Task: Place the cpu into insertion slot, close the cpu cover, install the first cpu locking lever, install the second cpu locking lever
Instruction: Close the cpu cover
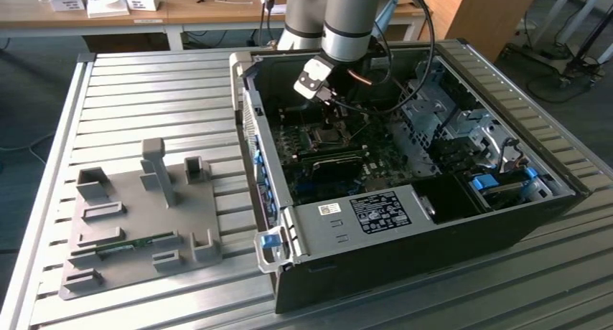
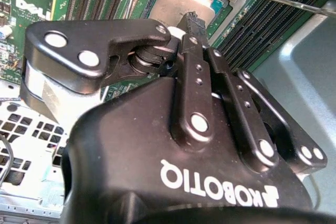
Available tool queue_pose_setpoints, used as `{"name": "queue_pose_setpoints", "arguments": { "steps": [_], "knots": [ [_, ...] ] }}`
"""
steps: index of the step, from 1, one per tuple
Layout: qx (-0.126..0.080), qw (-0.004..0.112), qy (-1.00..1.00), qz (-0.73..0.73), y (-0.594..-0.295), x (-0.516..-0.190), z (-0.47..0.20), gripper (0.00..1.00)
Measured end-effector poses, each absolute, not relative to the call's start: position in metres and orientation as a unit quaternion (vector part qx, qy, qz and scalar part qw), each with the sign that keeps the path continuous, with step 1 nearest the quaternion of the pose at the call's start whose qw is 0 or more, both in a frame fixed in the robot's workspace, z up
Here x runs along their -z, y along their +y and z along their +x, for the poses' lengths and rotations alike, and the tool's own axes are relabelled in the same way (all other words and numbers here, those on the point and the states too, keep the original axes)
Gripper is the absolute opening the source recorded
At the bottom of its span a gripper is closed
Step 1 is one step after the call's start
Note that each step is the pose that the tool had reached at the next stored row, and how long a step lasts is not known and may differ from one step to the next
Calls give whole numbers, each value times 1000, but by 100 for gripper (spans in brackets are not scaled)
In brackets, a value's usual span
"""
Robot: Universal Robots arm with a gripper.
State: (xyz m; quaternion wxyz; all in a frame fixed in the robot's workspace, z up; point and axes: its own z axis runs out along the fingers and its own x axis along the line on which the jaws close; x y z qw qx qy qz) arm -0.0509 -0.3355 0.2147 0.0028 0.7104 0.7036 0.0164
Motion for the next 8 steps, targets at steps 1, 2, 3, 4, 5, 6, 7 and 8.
{"name": "queue_pose_setpoints", "arguments": {
  "steps": [1, 2, 3, 4, 5, 6, 7, 8],
  "knots": [
    [-16, 3, 704, 710, -336, -215, -51, 11],
    [-16, 3, 704, 710, -336, -215, -51, 11],
    [-16, 3, 704, 710, -336, -215, -51, 11],
    [-16, 3, 704, 710, -336, -215, -51, 11],
    [-16, 3, 704, 710, -336, -215, -51, 11],
    [-16, 3, 704, 710, -336, -216, -51, 11],
    [-16, 3, 704, 710, -336, -217, -51, 11],
    [-16, 3, 704, 710, -336, -218, -51, 11]
  ]
}}
